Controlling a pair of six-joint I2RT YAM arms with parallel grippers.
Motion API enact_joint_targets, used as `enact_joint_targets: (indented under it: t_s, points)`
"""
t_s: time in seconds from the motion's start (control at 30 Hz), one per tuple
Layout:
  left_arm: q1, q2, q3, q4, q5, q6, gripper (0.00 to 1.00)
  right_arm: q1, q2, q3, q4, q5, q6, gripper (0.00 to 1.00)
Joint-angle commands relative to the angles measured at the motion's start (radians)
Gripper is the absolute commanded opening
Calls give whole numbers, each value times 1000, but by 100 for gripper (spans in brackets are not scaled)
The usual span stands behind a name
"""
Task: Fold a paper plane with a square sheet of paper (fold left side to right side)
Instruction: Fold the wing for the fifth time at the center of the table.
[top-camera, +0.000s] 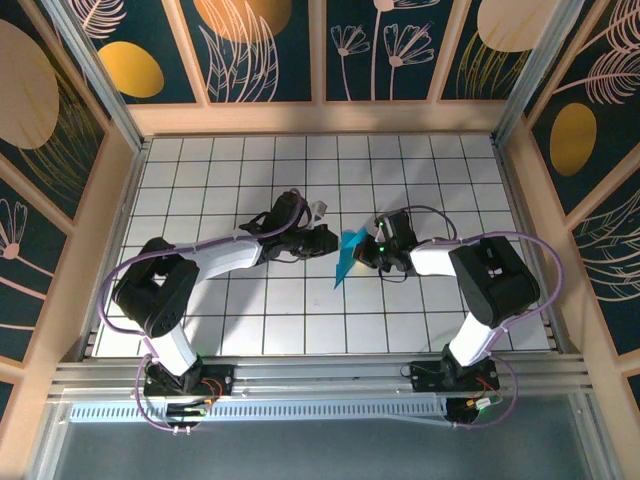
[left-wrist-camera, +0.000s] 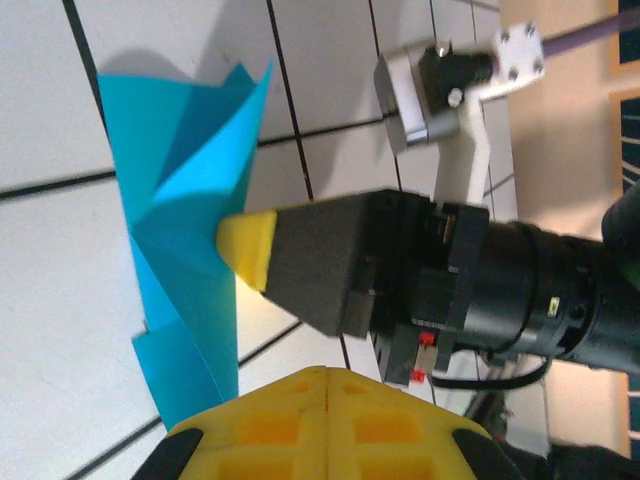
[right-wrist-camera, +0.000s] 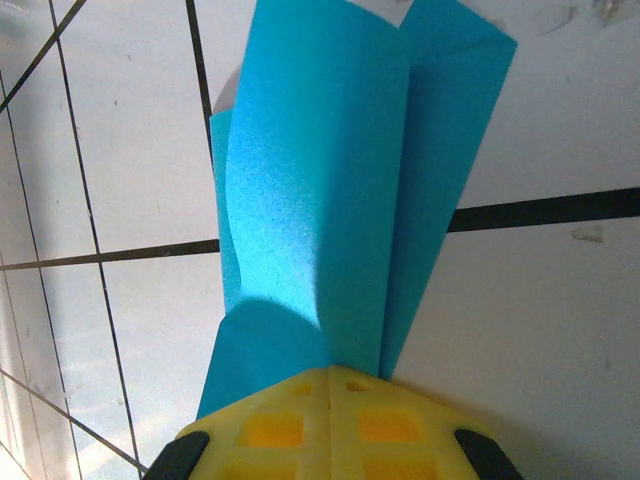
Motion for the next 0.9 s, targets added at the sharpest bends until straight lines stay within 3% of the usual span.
enact_joint_targets:
  t_s: [0.0, 0.4, 0.87]
  points:
    - [-17, 45, 2, -53, 114, -32, 4, 7, 34, -47, -165, 56, -23, 0]
    - [-47, 165, 67, -49, 148, -26, 2, 8, 34, -30, -184, 58, -31, 0]
    - [-49, 210, 42, -58, 107, -15, 2, 8, 36, -24, -189, 60, -35, 0]
